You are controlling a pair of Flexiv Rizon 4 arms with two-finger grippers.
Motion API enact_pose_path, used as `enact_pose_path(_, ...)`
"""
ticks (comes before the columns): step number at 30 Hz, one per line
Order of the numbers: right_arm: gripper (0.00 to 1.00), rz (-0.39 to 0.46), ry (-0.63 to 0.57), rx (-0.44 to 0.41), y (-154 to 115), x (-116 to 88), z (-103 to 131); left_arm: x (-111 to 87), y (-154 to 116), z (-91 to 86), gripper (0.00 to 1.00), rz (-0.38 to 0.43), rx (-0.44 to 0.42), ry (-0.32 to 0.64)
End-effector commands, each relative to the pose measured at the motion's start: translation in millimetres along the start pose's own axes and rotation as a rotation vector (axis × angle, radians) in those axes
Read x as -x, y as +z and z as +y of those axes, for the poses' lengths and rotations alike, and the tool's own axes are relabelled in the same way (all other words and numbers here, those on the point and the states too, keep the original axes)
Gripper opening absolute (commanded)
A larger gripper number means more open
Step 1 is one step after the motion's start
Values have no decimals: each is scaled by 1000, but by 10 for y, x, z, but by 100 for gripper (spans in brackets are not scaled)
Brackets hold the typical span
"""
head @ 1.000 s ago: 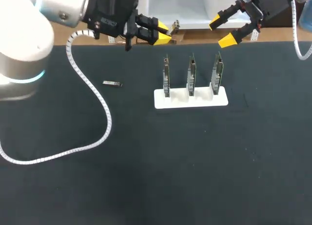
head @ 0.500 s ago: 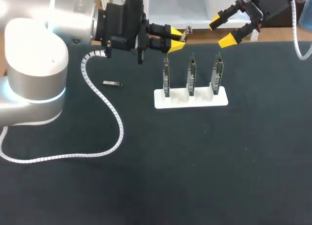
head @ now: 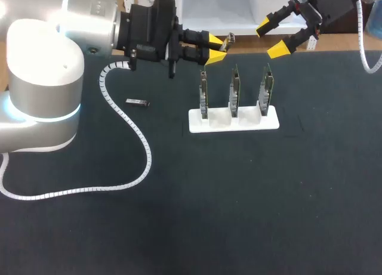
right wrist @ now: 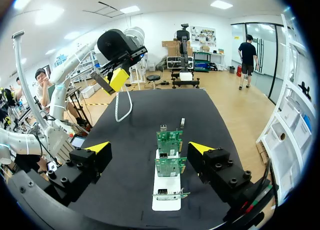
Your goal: Pick up the optical module with the left hand, and insert it into the network port with the right hand.
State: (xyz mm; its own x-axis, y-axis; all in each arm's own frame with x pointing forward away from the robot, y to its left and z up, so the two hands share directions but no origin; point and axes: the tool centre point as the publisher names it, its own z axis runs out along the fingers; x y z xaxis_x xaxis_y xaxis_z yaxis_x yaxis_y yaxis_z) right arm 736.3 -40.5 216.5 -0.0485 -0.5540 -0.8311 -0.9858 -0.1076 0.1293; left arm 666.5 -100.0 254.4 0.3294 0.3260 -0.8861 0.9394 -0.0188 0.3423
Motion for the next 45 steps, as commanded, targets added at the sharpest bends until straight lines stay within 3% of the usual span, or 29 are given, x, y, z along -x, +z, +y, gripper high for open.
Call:
enact_pose_path(1,100,-1,0,2,0,-1,-11,-8,-7,-2,0,-3,1,1)
enact_pose_path(6,100,-1,0,2,0,-1,-11,-8,-7,-2,0,-3,1,1)
enact_pose_path(8,100,-1,0,2,0,-1,-11,-45,135,-97,0,-64,29,-30)
enact_pose_path(10,100,-1,0,2,0,-1,-11,-15,211,-177,0,-221,139,-21)
enact_pose_path(12,100,-1,0,2,0,-1,-11,54,226,-225,0,-312,207,0)
enact_pose_path(15,100,-1,0,2,0,-1,-11,186,172,-253,0,-321,274,-30)
enact_pose_path(18,100,-1,0,2,0,-1,-11,341,115,-288,0,-399,360,-46)
enact_pose_path(20,100,-1,0,2,0,-1,-11,423,110,-321,0,-413,374,-55)
enact_pose_path(26,100,-1,0,2,0,-1,-11,560,249,-376,0,-397,301,-157)
enact_pose_path(30,100,-1,0,2,0,-1,-11,527,359,-378,0,-358,227,-235)
enact_pose_path(35,100,-1,0,2,0,-1,-11,443,355,-269,0,-289,193,-239)
enact_pose_path(45,100,-1,0,2,0,-1,-11,68,450,-50,0,-382,78,-278)
